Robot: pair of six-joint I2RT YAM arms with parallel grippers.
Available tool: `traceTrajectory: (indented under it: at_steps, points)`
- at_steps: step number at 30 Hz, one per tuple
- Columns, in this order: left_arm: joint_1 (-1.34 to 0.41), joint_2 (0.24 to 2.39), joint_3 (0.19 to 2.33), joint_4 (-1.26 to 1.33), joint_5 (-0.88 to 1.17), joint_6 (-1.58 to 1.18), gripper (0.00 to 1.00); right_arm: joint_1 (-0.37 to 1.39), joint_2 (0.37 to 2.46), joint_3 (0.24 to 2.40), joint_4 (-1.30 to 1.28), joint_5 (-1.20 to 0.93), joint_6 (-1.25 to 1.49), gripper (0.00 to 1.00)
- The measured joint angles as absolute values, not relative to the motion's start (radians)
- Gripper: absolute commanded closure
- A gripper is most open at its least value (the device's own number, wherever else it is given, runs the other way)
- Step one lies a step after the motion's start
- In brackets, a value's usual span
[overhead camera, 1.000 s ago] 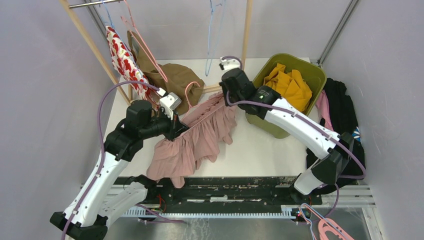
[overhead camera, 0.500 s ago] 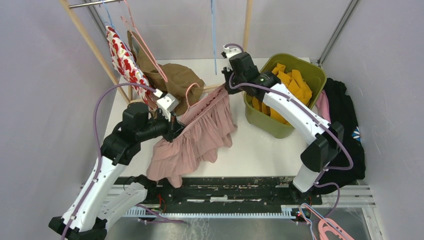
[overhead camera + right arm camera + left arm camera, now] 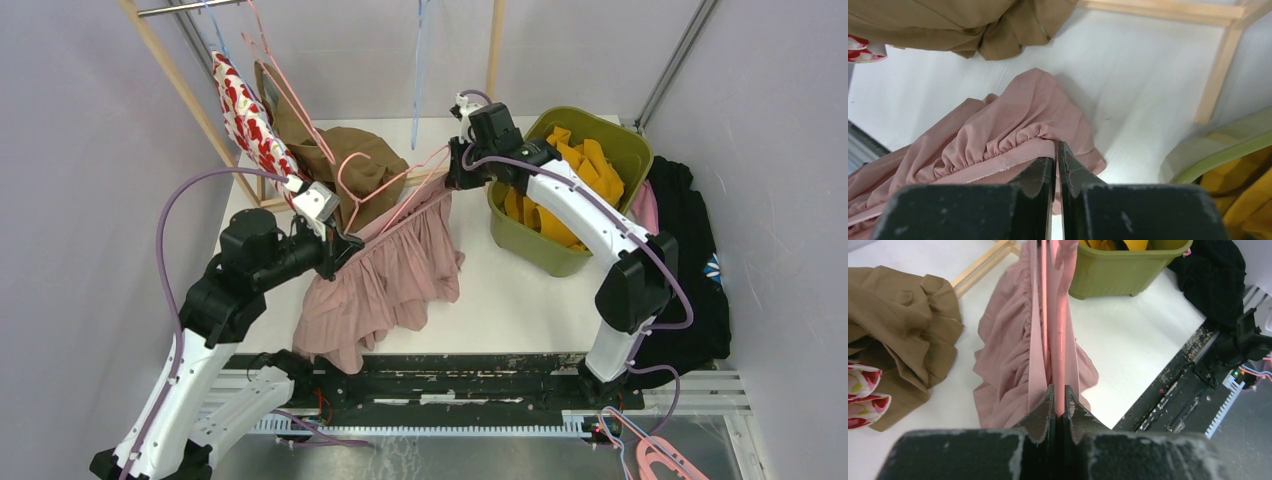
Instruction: Remove the skirt from the hanger
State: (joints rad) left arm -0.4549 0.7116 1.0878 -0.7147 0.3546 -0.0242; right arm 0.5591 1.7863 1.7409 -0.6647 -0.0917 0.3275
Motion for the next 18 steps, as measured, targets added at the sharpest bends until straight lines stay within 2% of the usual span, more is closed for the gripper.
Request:
traceTrajectory:
  at_steps: [6, 11, 18]
  points:
    - [-0.456, 0.736, 1.062, -0.614, 0.291, -0.044, 0.97, 0.575, 1.716, 1.608, -0.628, -0.144, 0.479, 0.92]
    - [-0.443, 0.797, 1.04, -0.479, 0.237, -0.086, 0.97, 0.604, 1.658, 1.561, -0.598, -0.03, 0.635, 0.91]
    - [-0.417, 1.002, 1.054, -0.181, 0.082, -0.142, 0.97, 0.606, 1.61, 1.54, -0.538, 0.092, 0.737, 0.91]
